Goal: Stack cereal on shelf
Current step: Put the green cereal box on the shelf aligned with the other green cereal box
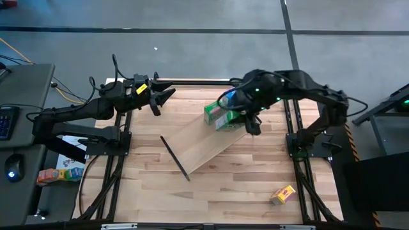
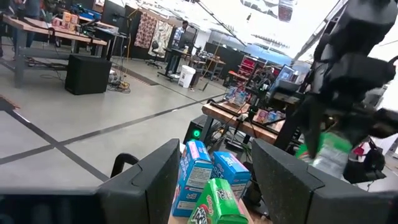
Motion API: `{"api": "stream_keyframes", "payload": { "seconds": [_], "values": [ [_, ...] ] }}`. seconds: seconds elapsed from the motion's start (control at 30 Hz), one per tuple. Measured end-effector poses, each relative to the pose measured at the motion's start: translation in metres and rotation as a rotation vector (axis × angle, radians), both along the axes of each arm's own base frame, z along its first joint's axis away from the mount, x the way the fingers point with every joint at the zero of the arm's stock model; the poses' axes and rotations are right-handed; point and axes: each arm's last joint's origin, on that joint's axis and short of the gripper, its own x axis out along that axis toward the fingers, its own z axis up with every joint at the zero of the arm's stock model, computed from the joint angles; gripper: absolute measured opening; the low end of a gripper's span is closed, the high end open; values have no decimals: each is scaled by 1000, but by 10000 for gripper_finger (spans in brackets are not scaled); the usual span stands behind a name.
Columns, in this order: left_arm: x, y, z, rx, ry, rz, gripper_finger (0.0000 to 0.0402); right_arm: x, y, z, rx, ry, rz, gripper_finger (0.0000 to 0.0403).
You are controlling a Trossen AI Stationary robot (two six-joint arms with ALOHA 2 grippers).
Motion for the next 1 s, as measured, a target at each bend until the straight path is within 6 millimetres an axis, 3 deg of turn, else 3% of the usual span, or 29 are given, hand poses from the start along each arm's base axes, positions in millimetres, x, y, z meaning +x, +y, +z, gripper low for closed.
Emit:
{"api": "stream_keyframes", "payload": {
  "seconds": [0.67, 1.0],
  "values": [
    [0, 0, -1, -1, 7, 0, 190, 76, -7, -84, -235, 324, 229, 110],
    [0, 0, -1, -1, 7, 0, 190, 79, -8, -88, -278, 340, 228, 110]
  ]
}}
